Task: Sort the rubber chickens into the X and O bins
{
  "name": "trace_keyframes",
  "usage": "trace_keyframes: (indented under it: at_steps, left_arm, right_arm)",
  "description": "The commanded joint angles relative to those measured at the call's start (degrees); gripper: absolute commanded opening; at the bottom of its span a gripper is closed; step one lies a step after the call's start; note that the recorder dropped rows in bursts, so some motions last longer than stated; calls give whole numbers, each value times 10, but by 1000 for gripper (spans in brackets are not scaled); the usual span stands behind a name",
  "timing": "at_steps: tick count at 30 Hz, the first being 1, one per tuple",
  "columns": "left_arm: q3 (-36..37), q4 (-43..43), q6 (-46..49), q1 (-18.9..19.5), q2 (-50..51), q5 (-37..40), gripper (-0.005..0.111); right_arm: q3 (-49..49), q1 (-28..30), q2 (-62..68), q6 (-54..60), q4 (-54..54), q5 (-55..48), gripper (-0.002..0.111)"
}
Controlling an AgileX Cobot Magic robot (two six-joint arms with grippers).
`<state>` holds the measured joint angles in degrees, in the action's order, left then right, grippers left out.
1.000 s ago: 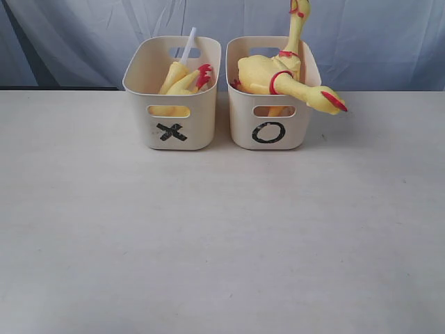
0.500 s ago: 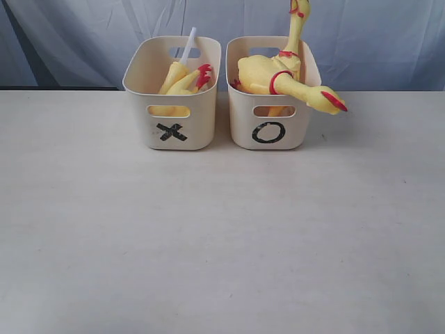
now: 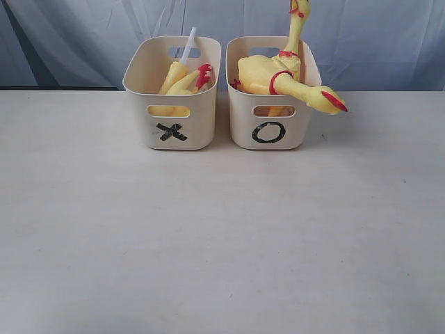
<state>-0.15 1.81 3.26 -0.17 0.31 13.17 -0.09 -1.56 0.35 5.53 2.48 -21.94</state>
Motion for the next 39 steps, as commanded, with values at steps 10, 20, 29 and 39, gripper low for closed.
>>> trace_keyframes:
  at_steps: [10,20,29,39]
  left_arm:
    - [1,3,0,1,-3,1,0]
    - [1,3,0,1,-3,1,0]
    - [1,3,0,0,-3,1,0]
    - [1,3,0,0,-3,1,0]
  right_arm:
    - [1,-20,-3,3,0,1,0]
    - [1,-20,-3,3,-1,2,0]
    - [1,-20,-3,3,-1,2,0]
    - [1,-20,-3,3,-1,2,0]
